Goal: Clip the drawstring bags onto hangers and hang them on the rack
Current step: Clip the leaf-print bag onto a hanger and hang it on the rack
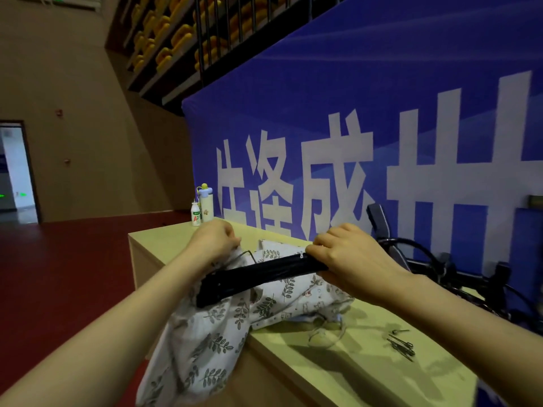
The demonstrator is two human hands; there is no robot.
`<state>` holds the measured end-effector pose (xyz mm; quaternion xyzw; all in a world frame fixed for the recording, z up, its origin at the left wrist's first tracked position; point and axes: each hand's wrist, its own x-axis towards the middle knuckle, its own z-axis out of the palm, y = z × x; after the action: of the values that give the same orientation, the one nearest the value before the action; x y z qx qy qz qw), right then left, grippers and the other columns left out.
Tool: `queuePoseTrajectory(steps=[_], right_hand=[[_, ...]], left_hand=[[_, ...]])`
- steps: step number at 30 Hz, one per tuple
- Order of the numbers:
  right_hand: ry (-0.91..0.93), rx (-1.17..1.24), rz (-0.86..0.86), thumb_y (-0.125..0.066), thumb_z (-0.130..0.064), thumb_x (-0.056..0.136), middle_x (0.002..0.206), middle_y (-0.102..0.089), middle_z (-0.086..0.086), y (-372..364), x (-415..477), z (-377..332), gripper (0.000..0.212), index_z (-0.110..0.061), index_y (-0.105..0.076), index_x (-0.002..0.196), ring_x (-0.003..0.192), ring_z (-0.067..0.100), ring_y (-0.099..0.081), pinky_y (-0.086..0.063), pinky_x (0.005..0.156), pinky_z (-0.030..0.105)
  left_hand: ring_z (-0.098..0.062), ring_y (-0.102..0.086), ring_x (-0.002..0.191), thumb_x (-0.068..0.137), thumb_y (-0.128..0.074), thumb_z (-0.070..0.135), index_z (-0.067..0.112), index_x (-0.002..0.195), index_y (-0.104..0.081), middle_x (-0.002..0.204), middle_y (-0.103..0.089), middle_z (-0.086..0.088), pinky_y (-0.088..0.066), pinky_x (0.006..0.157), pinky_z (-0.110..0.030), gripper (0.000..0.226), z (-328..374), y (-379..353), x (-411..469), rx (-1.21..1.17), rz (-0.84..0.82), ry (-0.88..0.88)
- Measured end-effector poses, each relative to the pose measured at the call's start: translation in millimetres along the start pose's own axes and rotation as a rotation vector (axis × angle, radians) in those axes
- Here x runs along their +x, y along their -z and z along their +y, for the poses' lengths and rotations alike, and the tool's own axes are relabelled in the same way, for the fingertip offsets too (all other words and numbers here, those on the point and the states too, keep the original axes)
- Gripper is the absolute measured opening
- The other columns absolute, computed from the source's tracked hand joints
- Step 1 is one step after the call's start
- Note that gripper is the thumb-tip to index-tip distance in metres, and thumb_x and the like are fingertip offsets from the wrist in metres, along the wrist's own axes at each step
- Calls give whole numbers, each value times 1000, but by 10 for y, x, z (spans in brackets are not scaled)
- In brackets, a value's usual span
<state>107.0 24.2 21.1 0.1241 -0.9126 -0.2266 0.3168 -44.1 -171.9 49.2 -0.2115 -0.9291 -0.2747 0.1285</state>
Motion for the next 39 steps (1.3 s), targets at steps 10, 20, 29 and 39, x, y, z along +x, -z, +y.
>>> queuePoseTrajectory(steps=[10, 20, 29, 39], right_hand=[[133, -87, 181, -72, -16, 73, 82, -69, -5, 100, 220, -190, 18, -21, -69, 89, 78, 17, -64, -45, 93, 37], [215, -107, 315, -46, -13, 88, 98, -69, -3, 117, 387, -142, 26, -18, -68, 102, 105, 19, -60, -23, 112, 41], [-542, 959, -194, -64, -31, 82, 94, -63, 3, -244, 68, -605, 23, -17, -55, 97, 86, 21, -60, -49, 72, 35], [-635, 799, -232, -47, -7, 84, 65, -43, 3, -440, 46, -529, 27, -17, -36, 62, 66, 21, -43, -30, 52, 30]], left_hand=[[-20, -49, 74, 96, -44, 21, 12, 73, -50, 71, -52, -2, -43, 73, -36, 25, 554, -413, -242, -520, 46, -232], [-22, -44, 70, 92, -38, 20, 16, 67, -43, 69, -47, -5, -40, 66, -42, 26, 386, -739, -245, -851, 187, 4], [-24, -43, 72, 92, -35, 13, 14, 66, -39, 67, -41, -8, -34, 68, -37, 26, 356, -670, -181, -1106, 255, 220], [-27, -53, 63, 87, -35, 16, 7, 73, -46, 71, -49, -17, -46, 60, -34, 20, 346, -634, -253, -1273, 190, 372]])
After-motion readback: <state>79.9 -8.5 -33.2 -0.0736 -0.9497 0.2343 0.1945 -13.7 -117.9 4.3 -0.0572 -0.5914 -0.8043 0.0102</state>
